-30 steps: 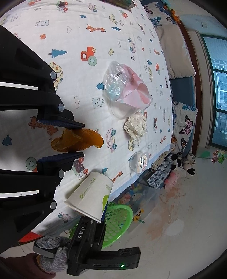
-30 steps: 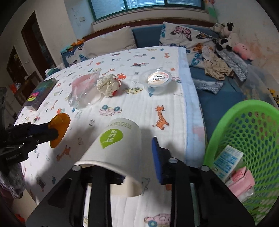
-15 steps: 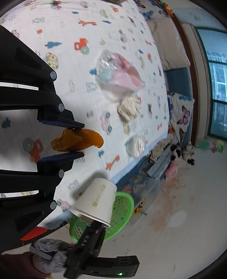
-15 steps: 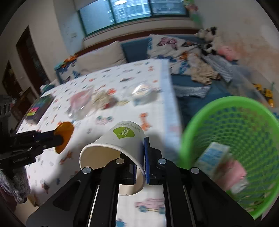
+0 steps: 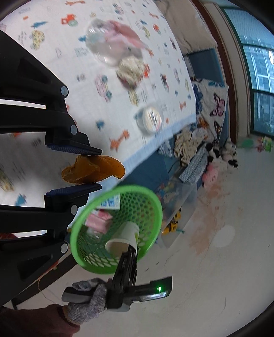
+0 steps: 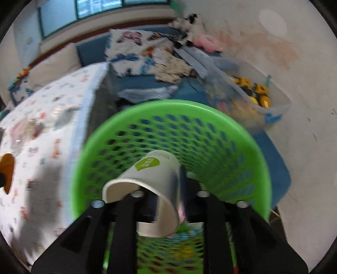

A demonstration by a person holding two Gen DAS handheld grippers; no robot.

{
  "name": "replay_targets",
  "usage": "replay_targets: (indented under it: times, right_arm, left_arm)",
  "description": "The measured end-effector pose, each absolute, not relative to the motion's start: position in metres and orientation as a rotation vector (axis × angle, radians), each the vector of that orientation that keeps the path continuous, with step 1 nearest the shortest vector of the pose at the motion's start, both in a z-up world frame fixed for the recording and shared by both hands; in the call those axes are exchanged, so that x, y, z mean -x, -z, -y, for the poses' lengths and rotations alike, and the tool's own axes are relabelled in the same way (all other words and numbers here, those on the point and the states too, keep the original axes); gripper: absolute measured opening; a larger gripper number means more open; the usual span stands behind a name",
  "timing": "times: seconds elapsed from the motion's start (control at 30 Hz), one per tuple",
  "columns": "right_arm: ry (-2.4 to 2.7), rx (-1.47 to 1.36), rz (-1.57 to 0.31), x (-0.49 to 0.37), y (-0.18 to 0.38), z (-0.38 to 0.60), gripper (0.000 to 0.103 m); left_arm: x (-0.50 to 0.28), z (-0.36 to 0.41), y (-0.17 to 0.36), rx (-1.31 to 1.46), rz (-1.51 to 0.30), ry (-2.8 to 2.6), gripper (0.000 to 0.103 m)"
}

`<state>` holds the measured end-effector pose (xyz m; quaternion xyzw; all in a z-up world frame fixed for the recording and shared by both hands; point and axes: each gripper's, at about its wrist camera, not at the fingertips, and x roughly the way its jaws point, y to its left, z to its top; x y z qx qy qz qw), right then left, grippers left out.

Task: Collect trash
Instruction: 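Carry the white cup and orange peel over the basket and open both tools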

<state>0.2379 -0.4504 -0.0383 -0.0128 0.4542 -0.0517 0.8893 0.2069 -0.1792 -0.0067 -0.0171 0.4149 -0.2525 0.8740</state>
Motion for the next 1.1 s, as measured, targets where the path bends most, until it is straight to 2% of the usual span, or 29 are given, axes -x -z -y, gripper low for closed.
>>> replay_targets:
  times: [0.07, 0.27, 0.73, 0.83, 0.9, 1.1]
  right_arm:
    - [0.131, 0.065, -0.942, -0.237, 0.04, 0.457, 0.058]
    - [0.145, 0.096, -0.923, -0.223, 0.035, 0.469, 0.064]
    - [0.114, -0.065, -0.827, -0.173, 0.0, 0.503, 0.07]
    - [0.111, -0.092, -0.81, -0.166, -0.004, 0.506, 0.07]
    - [0.109, -0.101, -0.805, -0.165, -0.004, 0.507, 0.07]
    - [0.093, -0.111, -0.804, -0.162, -0.003, 0.502, 0.071]
  left_arm:
    - [-0.21, 0.193, 0.007, 0.027, -0.873, 0.546, 0.027]
    - [-0.219, 0.232, 0.011, 0.012, -0.893, 0.605, 0.027]
    - [-0.234, 0.319, 0.039, -0.039, -0.986, 0.711, 0.028]
    - [-0.234, 0.325, 0.044, -0.041, -0.997, 0.722, 0.035]
    - [-0.232, 0.327, 0.046, -0.043, -1.0, 0.722, 0.054]
    - [-0.228, 0.316, 0.043, -0.03, -0.984, 0.738, 0.057]
